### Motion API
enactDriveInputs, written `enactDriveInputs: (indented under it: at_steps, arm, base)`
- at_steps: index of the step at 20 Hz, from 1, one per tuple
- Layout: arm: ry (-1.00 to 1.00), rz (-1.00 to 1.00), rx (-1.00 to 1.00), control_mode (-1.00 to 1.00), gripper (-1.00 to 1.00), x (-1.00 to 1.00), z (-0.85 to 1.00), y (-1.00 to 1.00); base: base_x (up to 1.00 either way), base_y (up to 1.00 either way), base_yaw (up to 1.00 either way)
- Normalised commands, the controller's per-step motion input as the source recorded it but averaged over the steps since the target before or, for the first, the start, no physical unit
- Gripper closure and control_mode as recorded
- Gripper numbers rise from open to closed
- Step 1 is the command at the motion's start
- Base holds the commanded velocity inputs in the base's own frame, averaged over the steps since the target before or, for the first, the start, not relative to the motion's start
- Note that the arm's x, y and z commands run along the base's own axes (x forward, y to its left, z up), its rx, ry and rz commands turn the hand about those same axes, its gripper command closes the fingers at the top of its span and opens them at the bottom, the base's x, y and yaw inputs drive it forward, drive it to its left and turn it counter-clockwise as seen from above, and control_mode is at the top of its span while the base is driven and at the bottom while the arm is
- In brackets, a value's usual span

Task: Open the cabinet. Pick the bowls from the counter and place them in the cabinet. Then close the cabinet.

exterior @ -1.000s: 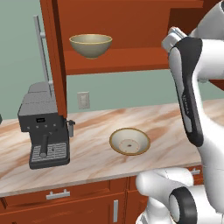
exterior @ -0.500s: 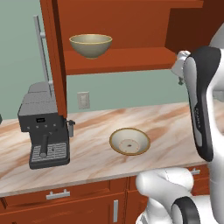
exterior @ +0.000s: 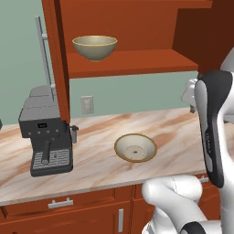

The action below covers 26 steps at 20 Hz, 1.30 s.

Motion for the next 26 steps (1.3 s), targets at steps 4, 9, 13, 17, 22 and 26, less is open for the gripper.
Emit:
enactDriveInputs:
  at_steps: [4,9,13,17,22,26]
  arm:
    - [0.01,0.10,0.00,-1.00,-1.00,-0.13,-0.10,0.11]
    - [0.00,0.02,0.00,-1.00,-1.00,-0.01,-0.36,0.20]
    - [0.00,0.00,0.00,-1.00,-1.00,0.00,-0.40,0.19]
    - [0.00,0.00,0.00,-1.00,-1.00,0.00,-0.49,0.17]
    - [0.00,0.00,0.00,-1.00,-1.00,0.07,-0.38,0.01]
    - [0.00,0.00,0.00,-1.00,-1.00,0.09,-0.34,0.00]
  base:
    - [0.00,0.00,0.00]
    - [0.00,0.00,0.00]
    - [0.00,0.00,0.00]
    - [0.00,0.00,0.00]
    - [0.00,0.00,0.00]
    - [0.00,0.00,0.00]
